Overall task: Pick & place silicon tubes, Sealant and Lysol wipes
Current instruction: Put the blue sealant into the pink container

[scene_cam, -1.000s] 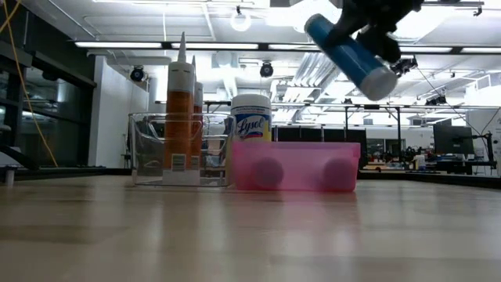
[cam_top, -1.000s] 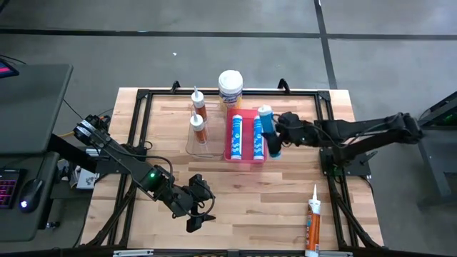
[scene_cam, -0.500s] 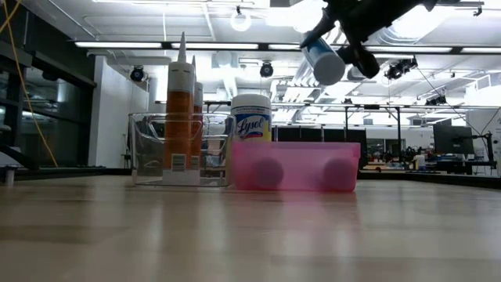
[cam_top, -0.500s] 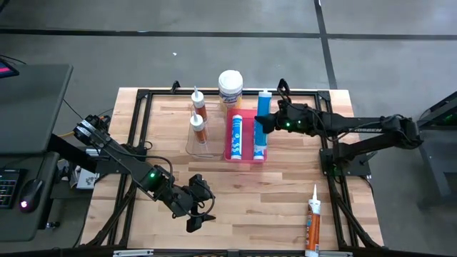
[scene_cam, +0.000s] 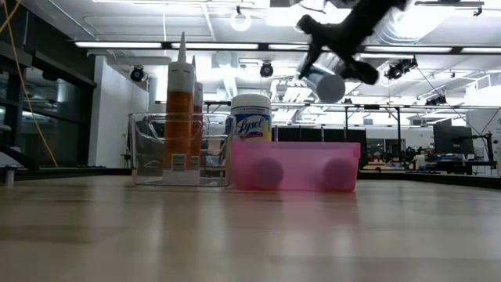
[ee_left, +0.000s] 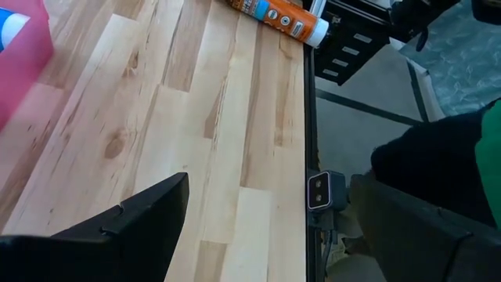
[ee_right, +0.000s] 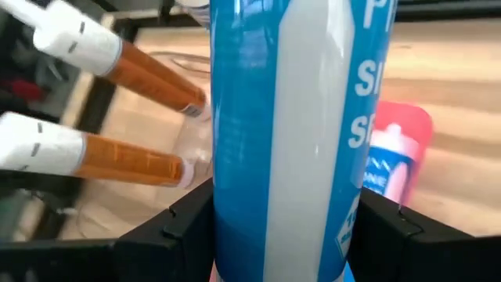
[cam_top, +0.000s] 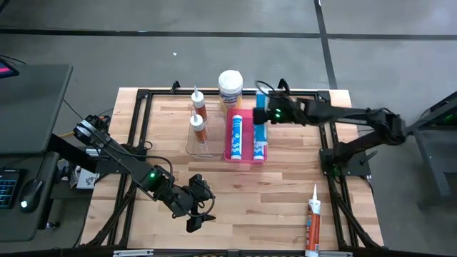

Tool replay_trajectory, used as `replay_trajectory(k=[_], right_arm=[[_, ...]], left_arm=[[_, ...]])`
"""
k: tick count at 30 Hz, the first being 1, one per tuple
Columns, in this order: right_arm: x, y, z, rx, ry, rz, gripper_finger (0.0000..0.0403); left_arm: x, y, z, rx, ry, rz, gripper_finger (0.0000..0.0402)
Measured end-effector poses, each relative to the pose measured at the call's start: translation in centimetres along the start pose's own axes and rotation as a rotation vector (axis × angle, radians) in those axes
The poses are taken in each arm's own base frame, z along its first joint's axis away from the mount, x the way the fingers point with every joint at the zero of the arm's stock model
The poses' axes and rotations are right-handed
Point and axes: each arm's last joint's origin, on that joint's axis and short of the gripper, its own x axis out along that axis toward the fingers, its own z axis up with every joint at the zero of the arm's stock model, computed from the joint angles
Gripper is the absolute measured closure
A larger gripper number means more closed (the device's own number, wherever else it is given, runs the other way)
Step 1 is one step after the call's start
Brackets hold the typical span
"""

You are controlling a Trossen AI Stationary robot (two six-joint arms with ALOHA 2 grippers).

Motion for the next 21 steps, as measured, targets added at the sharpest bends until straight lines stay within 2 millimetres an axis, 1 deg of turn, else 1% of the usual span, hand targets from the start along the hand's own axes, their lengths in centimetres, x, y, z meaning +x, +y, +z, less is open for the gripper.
replay_trajectory(k=[3, 6, 9, 11, 13, 16, 21], right_arm=[[1.0, 2.0, 1.4, -0.058, 0.027, -0.031, 0.0194], [1.9, 3.7, 2.3, -0.074, 0.05, -0.069, 0.0194], [3.6, 4.7, 2.5, -0.06, 0.06, -0.125, 0.0194], [4.8, 5.1, 2.3, -0.05, 0.075, -0.136, 0.0194], [5.9, 5.2, 1.9, -0.026, 0.103, -0.151, 0.0194], [7.2, 4.3, 1.0, 0.038, 0.119, -0.202, 0.0194], [8.2, 2.8, -0.2, 0.099, 0.104, -0.27, 0.0194]], left_arm=[[0.0, 0.0, 0.0, -0.001, -0.003, -0.002, 0.0056], [0.0, 0.0, 0.0, -0.001, -0.003, -0.002, 0.0056], [0.0, 0.0, 0.0, -0.001, -0.003, -0.003, 0.0056], [0.0, 0.0, 0.0, -0.001, -0.003, -0.002, 0.0056], [0.0, 0.0, 0.0, -0.001, -0.003, -0.002, 0.0056], [0.0, 0.0, 0.0, -0.001, -0.003, -0.003, 0.0056], [0.0, 0.0, 0.0, -0.002, -0.004, -0.003, 0.0056]])
